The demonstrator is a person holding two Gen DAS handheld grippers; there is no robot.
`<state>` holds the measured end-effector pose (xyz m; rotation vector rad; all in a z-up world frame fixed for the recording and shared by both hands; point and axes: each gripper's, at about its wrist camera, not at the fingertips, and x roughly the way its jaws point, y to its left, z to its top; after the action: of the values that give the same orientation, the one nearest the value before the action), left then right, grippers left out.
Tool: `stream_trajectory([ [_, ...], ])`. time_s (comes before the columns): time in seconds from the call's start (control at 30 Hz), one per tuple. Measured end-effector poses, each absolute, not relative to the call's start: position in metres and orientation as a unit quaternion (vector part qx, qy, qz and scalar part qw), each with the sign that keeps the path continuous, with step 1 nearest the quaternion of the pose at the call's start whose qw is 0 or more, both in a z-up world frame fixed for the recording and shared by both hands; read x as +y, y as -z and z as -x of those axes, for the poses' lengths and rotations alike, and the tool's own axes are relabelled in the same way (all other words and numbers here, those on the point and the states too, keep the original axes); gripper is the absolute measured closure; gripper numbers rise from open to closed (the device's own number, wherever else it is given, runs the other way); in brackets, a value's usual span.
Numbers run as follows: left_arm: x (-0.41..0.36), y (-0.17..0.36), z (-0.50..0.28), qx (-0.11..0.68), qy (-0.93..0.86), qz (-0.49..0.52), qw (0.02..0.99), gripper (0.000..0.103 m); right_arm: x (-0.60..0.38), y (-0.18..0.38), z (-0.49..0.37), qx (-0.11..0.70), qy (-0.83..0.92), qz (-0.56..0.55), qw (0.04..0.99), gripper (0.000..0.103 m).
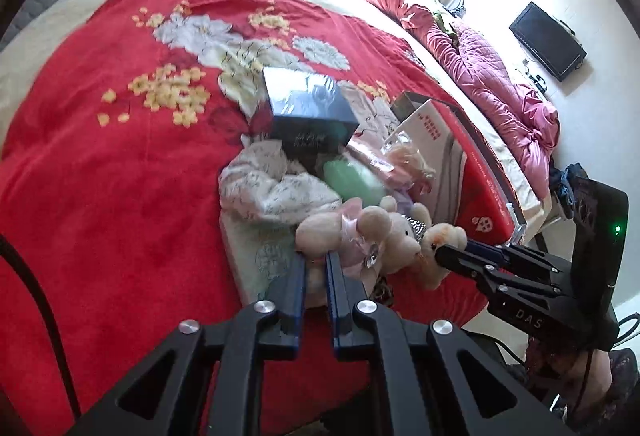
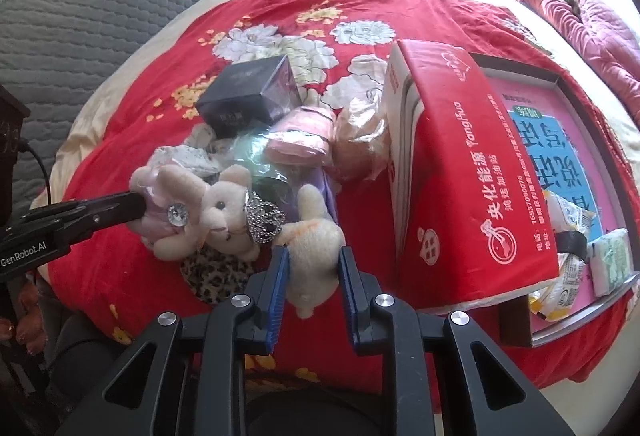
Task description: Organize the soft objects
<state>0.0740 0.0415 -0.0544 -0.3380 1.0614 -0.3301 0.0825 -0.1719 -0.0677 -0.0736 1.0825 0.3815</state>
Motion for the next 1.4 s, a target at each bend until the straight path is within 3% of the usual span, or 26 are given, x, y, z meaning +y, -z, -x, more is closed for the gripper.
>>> stream_trajectory([
  [0.17,0.045,0.064,-0.075,0.510,0.166,0.166,0.827,0.090,-0.168,0.071,-0.083,0.514,-0.178,0.049,0.838,0.074],
  [0.2,0.045,0.065,-0.076,0.511,0.169,0.169,0.826,0.084,-0.168,0.071,-0.083,0.514,-0.177,0.050,0.838,0.074],
  [0.27,0.043,0.066,-0.077,0.510,0.180,0.170,0.824,0.063,-0.168,0.072,-0.083,0.516,-0.176,0.048,0.837,0.074],
  [0.3,0.042,0.066,-0.077,0.510,0.181,0.169,0.824,0.047,-0.168,0.072,-0.083,0.516,-0.175,0.048,0.837,0.074],
  [0.33,0.042,0.066,-0.076,0.510,0.182,0.167,0.824,0.039,-0.168,0.072,-0.084,0.516,-0.175,0.049,0.837,0.074],
  [0.8,0.028,0.064,-0.096,0.490,0.213,0.179,0.826,0.040,-0.167,0.074,-0.085,0.516,-0.173,0.055,0.837,0.073],
  [0.9,0.021,0.070,-0.098,0.502,0.213,0.172,0.821,0.063,-0.166,0.074,-0.086,0.514,-0.172,0.055,0.838,0.074],
  [1.07,0.023,0.070,-0.094,0.502,0.207,0.187,0.819,0.084,-0.169,0.073,-0.086,0.515,-0.169,0.045,0.839,0.076],
  [1.4,0.023,0.032,-0.075,0.468,0.200,0.181,0.842,0.087,-0.172,0.039,-0.074,0.481,-0.181,0.037,0.857,0.079],
])
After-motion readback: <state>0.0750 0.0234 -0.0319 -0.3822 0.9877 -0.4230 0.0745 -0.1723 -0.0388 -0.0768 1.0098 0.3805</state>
